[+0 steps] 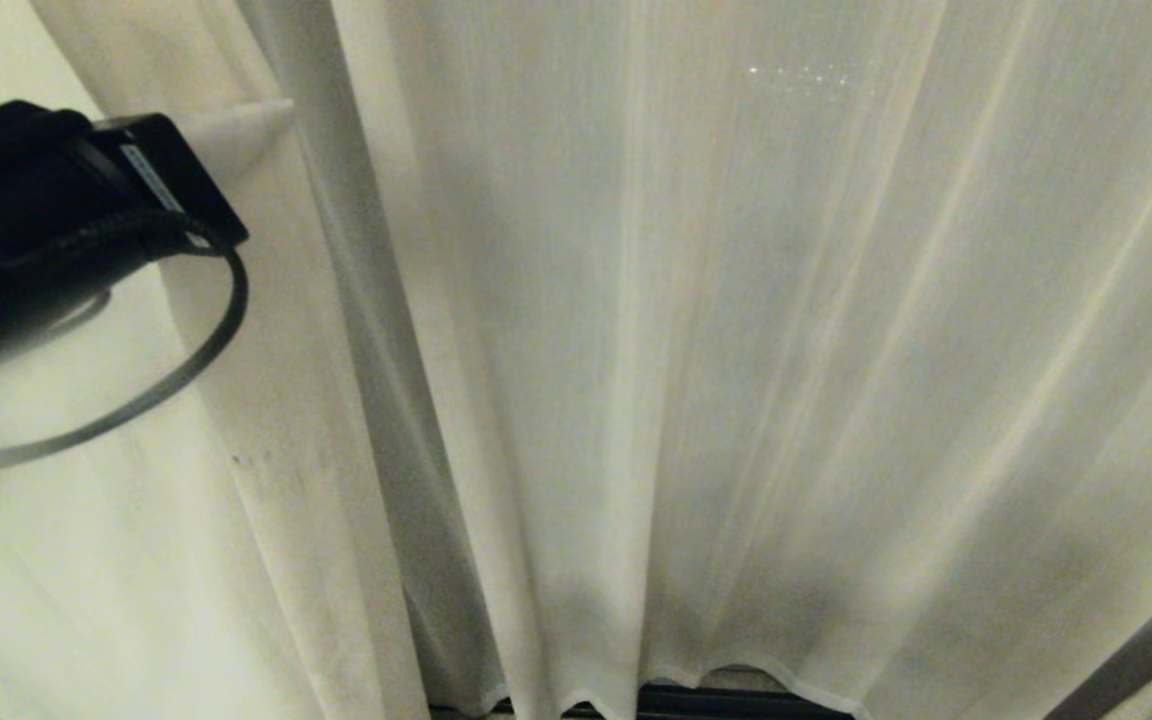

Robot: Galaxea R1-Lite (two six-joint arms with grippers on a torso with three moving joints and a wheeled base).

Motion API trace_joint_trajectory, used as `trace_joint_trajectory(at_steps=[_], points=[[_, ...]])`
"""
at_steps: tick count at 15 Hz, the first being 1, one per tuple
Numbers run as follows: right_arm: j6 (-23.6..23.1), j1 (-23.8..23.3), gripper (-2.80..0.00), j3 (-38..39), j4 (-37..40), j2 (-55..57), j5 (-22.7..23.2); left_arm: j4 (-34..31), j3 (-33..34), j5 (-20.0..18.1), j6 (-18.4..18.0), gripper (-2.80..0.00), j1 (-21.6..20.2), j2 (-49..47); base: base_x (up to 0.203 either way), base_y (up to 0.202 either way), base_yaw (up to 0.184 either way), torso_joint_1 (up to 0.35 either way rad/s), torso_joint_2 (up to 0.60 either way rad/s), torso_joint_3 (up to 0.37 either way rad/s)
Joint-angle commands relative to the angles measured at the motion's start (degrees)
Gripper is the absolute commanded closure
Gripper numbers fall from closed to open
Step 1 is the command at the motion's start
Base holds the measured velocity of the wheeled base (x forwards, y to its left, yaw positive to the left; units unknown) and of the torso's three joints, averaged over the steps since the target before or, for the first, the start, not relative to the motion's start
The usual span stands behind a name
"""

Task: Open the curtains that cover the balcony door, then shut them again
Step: Close the inner curtains on both sides

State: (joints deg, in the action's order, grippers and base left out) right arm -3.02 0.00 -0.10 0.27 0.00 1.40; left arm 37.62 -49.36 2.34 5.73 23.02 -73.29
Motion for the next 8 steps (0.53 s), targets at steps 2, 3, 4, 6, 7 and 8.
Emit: trace_joint_trajectory(at_steps=[2, 3, 4, 6, 7, 8], points=[[-0.05, 0.00, 0.00, 0.01, 0.00, 0.00, 0.09, 0.26, 0.58, 0.12, 0.07, 0.00, -0.08, 0.25, 0.000, -0.153, -0.002, 0.000, 0.00, 0.002], [-0.05, 0.00, 0.00, 0.01, 0.00, 0.09, 0.09, 0.38, 0.67, 0.12, 0.07, 0.00, -0.08, 0.26, 0.000, 0.000, 0.000, 0.000, 0.00, 0.000], [-0.05, 0.00, 0.00, 0.01, 0.00, 0.06, 0.09, 0.35, 0.76, 0.12, 0.07, 0.00, -0.08, 0.25, 0.000, 0.000, 0.000, 0.000, 0.00, 0.000], [-0.05, 0.00, 0.00, 0.01, 0.00, 0.00, 0.09, 0.38, 0.92, 0.06, 0.07, 0.00, -0.10, 0.43, 0.000, 0.000, 0.000, 0.000, 0.00, 0.000], [-0.05, 0.00, 0.00, 0.01, 0.00, 0.09, 0.09, 0.51, 1.22, 0.21, 0.16, 0.00, -0.16, 0.46, 0.000, 0.000, 0.000, 0.000, 0.00, 0.000], [-0.05, 0.00, 0.00, 0.01, 0.00, 0.09, 0.09, 0.53, 1.53, 0.27, 0.22, 0.00, -0.33, 0.85, 0.000, 0.000, 0.000, 0.000, 0.00, 0.000]])
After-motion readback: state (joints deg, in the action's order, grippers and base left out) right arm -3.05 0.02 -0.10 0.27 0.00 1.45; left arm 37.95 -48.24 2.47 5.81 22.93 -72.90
